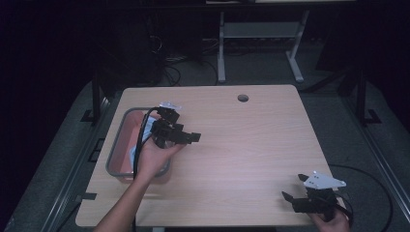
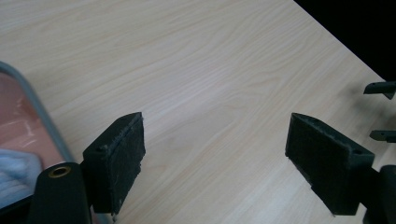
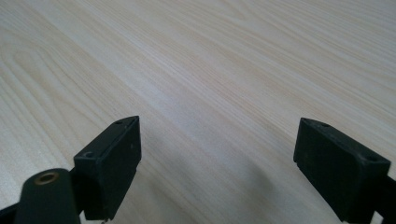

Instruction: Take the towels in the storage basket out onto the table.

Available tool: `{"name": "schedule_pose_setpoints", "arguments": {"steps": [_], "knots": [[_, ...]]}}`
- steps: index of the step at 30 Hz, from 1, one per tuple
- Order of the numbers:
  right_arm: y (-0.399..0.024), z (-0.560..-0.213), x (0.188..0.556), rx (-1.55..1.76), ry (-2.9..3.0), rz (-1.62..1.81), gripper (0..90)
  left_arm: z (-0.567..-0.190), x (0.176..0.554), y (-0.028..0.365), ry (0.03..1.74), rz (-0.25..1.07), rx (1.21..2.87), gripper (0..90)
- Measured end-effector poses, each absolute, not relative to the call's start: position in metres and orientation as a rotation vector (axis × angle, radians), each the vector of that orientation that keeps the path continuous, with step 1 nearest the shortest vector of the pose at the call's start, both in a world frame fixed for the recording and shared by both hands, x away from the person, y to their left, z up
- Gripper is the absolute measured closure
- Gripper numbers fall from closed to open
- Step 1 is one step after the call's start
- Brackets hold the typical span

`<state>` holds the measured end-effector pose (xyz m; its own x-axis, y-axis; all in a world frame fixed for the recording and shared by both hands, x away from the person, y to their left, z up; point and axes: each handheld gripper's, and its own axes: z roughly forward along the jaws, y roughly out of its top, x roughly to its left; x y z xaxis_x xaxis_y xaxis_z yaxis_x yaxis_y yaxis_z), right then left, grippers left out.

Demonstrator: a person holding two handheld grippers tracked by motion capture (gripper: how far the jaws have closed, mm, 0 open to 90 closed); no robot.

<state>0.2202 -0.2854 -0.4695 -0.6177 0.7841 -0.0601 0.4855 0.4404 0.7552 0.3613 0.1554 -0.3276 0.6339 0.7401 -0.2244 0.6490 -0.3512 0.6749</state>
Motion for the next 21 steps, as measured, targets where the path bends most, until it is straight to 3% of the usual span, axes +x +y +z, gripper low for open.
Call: {"name": "schedule_pose_setpoints", "arguments": {"steps": [21], "knots": [[-0.287, -0.469, 0.221, 1.076, 2.300, 1.011, 14.4, -0.327, 0.365, 0.229, 1.274, 0.243, 2.009, 19.6]]}}
